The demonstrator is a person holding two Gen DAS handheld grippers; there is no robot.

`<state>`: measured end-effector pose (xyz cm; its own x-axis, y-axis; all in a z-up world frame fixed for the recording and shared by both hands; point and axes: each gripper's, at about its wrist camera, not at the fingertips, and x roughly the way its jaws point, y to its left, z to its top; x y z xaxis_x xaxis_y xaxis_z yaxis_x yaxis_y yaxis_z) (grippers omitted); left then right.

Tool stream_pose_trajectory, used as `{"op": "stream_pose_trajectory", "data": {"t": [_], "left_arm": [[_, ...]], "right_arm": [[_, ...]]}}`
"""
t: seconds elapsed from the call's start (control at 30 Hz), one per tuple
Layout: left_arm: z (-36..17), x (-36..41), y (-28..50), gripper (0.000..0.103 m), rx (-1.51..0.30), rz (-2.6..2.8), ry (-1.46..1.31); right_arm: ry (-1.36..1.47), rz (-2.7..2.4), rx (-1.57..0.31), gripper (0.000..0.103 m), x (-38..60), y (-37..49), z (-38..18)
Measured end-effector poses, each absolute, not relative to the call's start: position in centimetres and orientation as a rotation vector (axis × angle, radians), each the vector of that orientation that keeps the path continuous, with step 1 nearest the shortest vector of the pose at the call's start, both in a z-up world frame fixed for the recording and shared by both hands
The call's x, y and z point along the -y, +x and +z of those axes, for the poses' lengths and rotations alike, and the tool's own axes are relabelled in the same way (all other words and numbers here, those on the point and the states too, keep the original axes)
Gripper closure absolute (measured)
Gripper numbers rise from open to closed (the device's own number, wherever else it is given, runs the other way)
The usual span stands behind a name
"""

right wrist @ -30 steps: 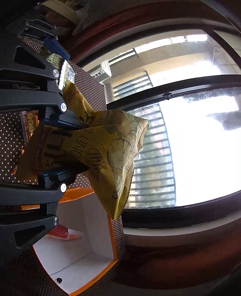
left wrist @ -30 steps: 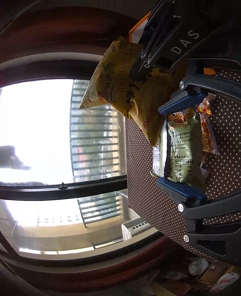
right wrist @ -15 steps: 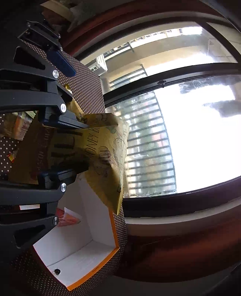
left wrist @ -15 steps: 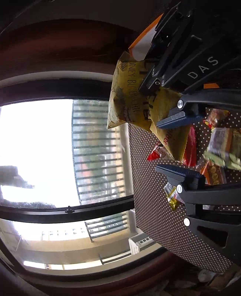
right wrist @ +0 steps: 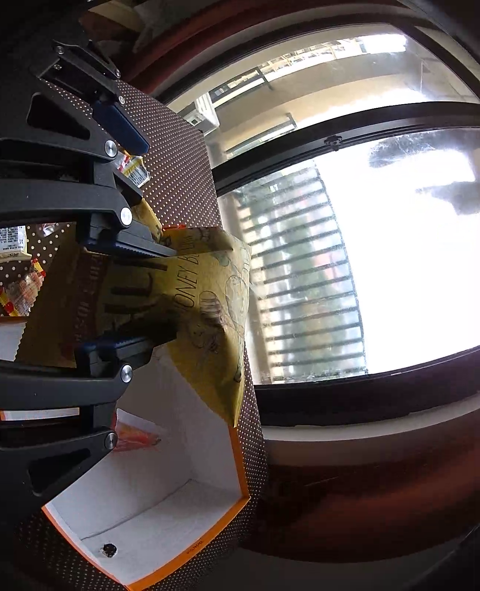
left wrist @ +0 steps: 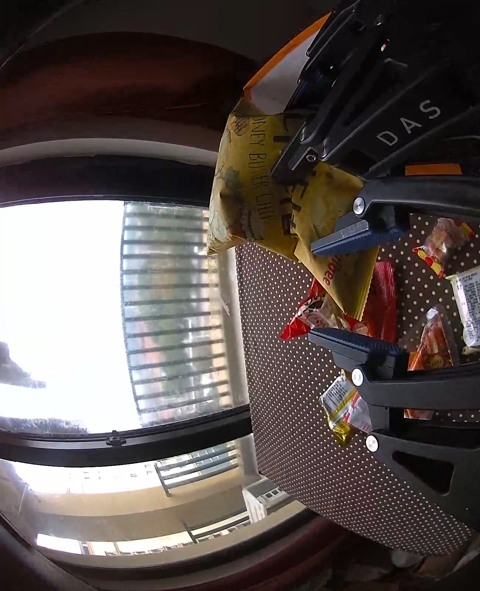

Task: Organize snacks
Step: 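Lift the green packet with the left tool while the right tool carries the chip bag toward the box, then open the right tool over the orange box to drop the yellow chip bag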

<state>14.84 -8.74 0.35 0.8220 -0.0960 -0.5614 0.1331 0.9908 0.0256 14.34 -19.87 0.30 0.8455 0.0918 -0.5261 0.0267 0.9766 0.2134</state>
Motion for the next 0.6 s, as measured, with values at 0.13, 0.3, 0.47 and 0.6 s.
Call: {"op": "stream_pose_trajectory", "data": {"t": [0.13,0.3,0.47,0.6], "left_arm": [[0.3,9.7,14.9,0.062,-0.588,-0.149,0.067],[0.4,11.5,15.2,0.062,-0.582,-0.189,0.081],[0.2,14.2,15.8,0.062,-0.592,-0.23,0.109],[-0.4,16.3,16.2,0.062,-0.613,-0.27,0.126]], "right_arm": [[0.223,0.006,-0.552,0.065,21.2,14.3,0.5],[0.23,-0.038,-0.532,0.065,23.0,13.9,0.6],[0.258,-0.081,-0.536,0.065,25.7,13.7,0.1],[0.274,-0.123,-0.546,0.066,27.8,13.6,-0.5]]}}
